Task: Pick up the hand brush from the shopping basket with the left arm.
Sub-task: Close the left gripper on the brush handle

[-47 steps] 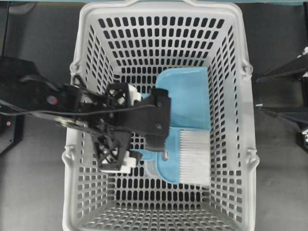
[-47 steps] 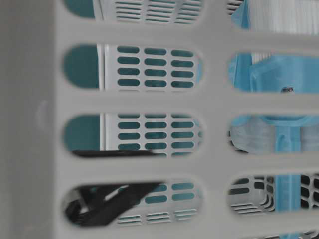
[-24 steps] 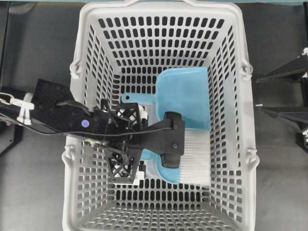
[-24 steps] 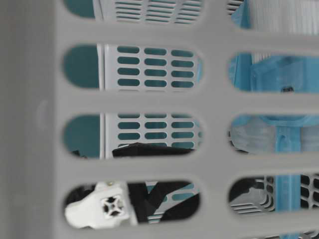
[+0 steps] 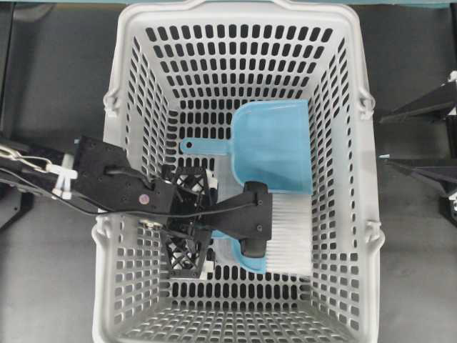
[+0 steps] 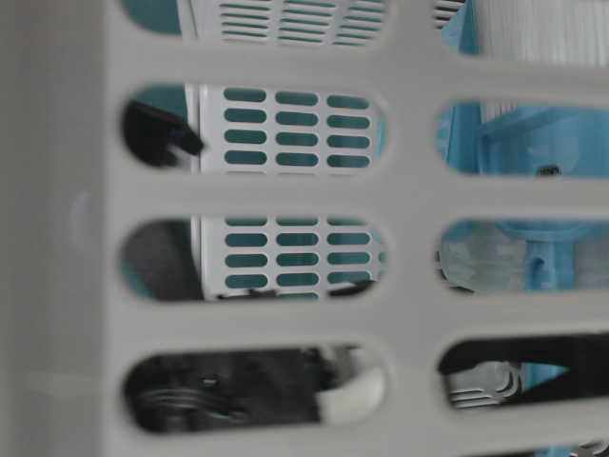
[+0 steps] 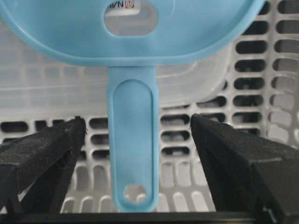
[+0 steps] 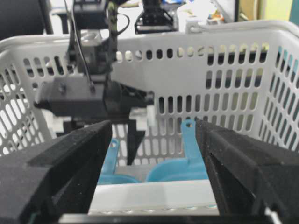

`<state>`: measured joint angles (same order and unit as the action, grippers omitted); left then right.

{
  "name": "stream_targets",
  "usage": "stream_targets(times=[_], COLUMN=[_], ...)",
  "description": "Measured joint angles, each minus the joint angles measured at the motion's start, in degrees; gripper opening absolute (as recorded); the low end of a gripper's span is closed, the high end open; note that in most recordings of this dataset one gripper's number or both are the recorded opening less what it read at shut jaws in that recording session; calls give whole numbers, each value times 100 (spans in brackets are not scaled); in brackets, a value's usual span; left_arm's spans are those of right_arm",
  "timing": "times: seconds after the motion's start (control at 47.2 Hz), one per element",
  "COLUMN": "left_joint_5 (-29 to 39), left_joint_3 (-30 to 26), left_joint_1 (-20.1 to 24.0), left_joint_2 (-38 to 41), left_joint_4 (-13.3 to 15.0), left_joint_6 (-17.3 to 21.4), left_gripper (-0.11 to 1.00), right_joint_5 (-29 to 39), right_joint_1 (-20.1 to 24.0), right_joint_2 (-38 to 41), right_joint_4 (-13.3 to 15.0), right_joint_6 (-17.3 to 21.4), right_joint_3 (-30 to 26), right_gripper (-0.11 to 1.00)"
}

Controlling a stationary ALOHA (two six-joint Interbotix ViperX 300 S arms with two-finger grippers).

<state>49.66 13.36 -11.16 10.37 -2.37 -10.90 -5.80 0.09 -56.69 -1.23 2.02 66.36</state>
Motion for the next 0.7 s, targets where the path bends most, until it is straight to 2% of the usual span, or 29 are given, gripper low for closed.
stream_targets(times=[0.191, 0.7], left_joint_5=[-299, -404], left_joint_3=[246, 264], left_joint_1=[0, 0], left_joint_2=[44, 62], left_joint_4=[0, 0], left_joint_6=[-105, -97], left_gripper=[91, 89], right_joint_5=[0, -9], right_joint_1=[0, 0], right_joint_2=[0, 0], right_joint_4=[0, 0], right_joint_6=[0, 0], right_joint_3=[0, 44], right_gripper=[69, 69])
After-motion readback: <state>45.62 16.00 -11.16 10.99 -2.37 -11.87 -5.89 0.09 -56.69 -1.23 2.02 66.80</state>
